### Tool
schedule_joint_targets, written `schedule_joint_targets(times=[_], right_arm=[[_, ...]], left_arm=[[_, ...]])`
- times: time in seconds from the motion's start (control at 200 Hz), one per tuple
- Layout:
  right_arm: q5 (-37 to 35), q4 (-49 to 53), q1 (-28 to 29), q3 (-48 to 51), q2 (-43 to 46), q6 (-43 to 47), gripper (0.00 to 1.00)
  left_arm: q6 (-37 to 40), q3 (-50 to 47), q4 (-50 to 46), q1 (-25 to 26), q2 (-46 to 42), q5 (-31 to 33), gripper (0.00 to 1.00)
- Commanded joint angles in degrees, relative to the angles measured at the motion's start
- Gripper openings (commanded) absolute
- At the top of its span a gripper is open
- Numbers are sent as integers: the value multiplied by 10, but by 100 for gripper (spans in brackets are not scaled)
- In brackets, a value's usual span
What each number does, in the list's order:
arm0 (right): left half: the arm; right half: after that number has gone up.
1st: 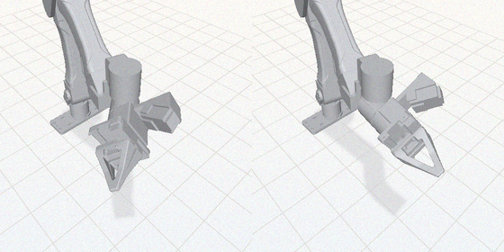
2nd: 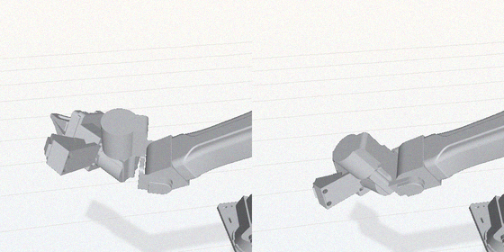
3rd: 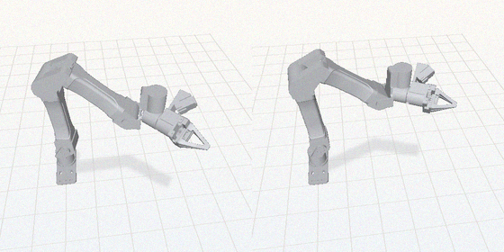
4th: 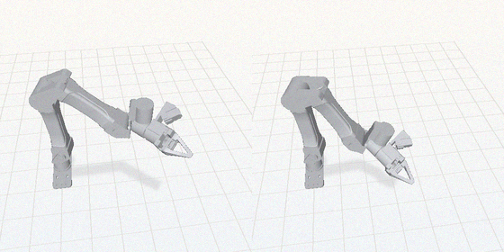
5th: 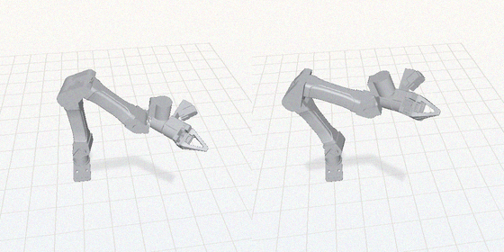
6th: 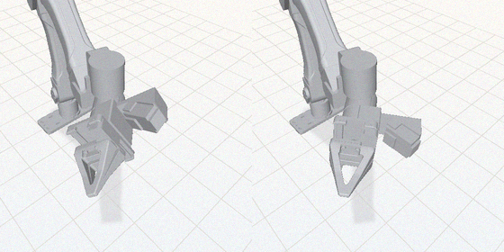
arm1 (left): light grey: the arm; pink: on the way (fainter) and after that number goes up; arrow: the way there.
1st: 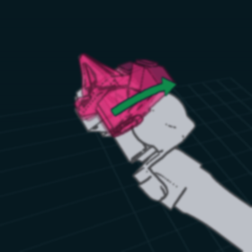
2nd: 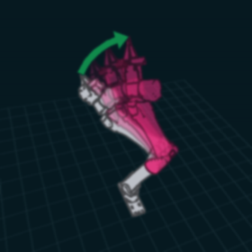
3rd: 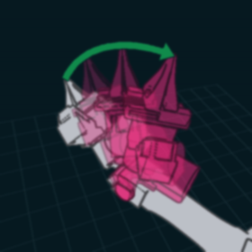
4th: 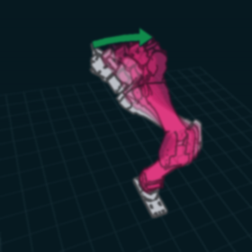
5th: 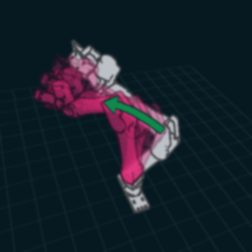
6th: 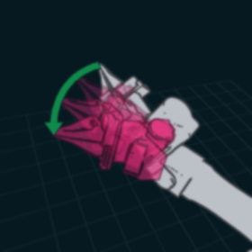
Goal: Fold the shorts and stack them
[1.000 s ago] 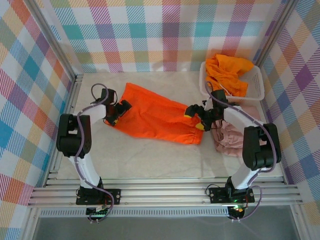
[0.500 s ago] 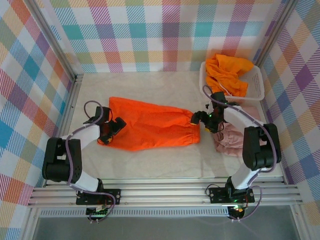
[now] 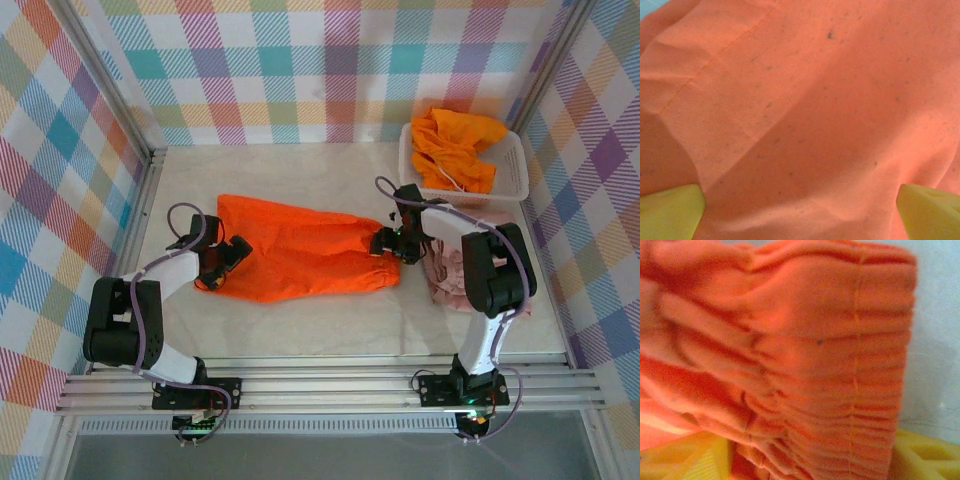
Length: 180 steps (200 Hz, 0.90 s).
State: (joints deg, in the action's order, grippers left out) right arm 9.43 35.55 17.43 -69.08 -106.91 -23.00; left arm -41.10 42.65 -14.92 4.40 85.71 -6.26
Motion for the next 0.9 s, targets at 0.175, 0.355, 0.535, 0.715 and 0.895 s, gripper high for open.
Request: schedule_joint_targets(times=[0.175,0.355,0.535,0.715,0.895], right_arm=[[-44,19,24,-6,-32,12,48],[-69,13,29,-1,-24,24,6],[-127,42,29,-11,34,70,0],[-186,132,30,-67,93,112,0],[-264,221,40,-142,129,161,0]], left_arm=[[-16,-22,-65,3,-18,8,100],[-24,-6,-88,3,-90,-5,100],[-13,37,-139,3,-184,4,100],[-12,60,-146,3,-223,-14,100],[-25,59,-130,17,-215,-35,100]])
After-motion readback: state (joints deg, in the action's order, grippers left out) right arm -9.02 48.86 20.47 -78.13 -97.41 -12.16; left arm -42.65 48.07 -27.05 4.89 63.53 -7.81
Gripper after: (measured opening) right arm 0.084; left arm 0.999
